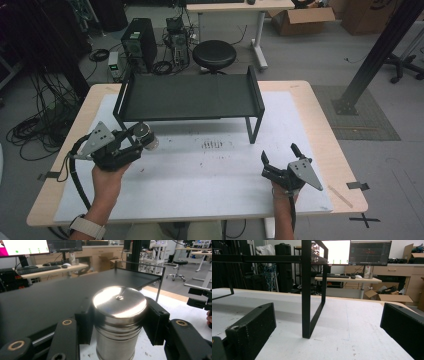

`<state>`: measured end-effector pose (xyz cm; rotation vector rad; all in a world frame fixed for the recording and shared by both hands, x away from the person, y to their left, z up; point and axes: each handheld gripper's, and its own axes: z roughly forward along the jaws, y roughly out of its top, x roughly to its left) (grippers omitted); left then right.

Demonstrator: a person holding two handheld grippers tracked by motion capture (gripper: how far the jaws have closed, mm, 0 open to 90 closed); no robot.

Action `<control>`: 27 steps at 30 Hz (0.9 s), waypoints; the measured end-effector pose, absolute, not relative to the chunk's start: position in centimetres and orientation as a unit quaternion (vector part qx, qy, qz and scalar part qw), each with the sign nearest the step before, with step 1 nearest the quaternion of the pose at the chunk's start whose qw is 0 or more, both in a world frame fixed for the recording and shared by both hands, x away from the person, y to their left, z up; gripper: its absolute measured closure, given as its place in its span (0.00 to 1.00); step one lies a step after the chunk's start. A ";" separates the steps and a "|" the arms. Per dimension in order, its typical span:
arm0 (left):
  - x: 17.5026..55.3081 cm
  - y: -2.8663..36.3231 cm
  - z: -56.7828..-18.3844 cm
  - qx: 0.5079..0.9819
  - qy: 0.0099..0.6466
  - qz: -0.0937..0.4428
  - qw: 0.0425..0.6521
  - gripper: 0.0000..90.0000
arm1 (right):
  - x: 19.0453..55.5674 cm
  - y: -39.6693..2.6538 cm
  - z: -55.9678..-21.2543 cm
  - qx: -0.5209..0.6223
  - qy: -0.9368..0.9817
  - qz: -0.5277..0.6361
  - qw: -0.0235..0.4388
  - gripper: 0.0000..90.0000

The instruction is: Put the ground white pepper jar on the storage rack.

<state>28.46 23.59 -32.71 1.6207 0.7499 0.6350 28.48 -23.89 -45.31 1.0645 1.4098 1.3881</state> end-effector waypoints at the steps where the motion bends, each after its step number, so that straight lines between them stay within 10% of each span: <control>1: 28.6 23.6 -32.5 0.693 0.321 0.271 0.586 0.55 | 28.5 -23.9 -45.3 0.427 0.566 0.557 0.433 0.00; 27: 32.9 21.5 -28.3 0.692 0.308 0.262 0.598 0.55 | 28.5 -24.0 -45.3 0.431 0.565 0.558 0.429 0.00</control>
